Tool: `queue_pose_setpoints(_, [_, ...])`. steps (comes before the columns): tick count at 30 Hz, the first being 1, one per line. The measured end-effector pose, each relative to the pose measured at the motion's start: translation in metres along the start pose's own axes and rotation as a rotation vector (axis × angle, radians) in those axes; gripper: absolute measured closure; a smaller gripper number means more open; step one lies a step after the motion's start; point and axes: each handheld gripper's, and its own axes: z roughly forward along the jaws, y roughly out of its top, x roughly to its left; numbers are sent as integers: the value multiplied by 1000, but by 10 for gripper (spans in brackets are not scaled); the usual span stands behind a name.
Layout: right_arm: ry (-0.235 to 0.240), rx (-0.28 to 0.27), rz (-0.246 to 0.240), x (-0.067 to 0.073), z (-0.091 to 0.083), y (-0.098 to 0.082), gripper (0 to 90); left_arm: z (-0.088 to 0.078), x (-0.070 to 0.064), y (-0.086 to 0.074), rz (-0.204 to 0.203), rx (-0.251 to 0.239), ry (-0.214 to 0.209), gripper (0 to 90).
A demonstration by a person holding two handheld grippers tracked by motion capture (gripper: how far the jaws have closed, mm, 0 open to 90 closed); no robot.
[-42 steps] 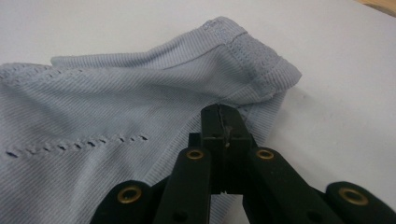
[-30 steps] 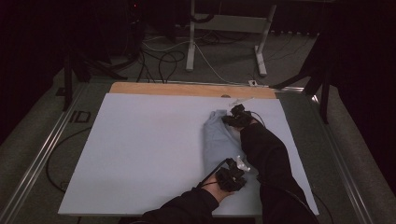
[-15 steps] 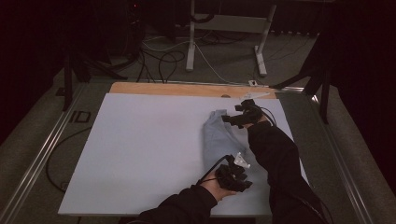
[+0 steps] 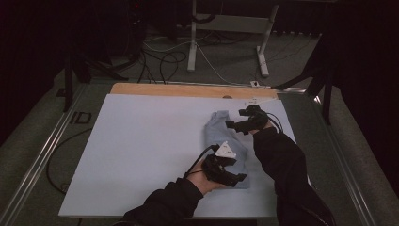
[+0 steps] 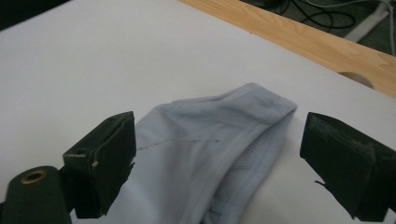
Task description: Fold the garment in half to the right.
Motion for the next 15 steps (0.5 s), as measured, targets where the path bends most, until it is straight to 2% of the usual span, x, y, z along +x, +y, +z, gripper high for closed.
queue_pose_setpoints(1, [3, 0, -3, 1, -1, -1, 105, -4, 3, 0, -8, -8, 2, 293])
queue_pose_setpoints(4, [13, -13, -4, 7, -4, -3, 105, -17, 12, -2, 5, -19, -10, 174])
queue_pose_setpoints(8, [29, -19, -15, 17, -4, -5, 104, -30, 22, -5, 7, -24, -10, 140])
queue_pose_setpoints(13, [53, -29, -29, 31, -3, -9, 104, -40, 30, -11, 37, -18, 2, 14])
queue_pose_setpoints(15, [61, -33, -33, 37, -3, -12, 104, -44, 35, -14, 33, -22, 11, 1])
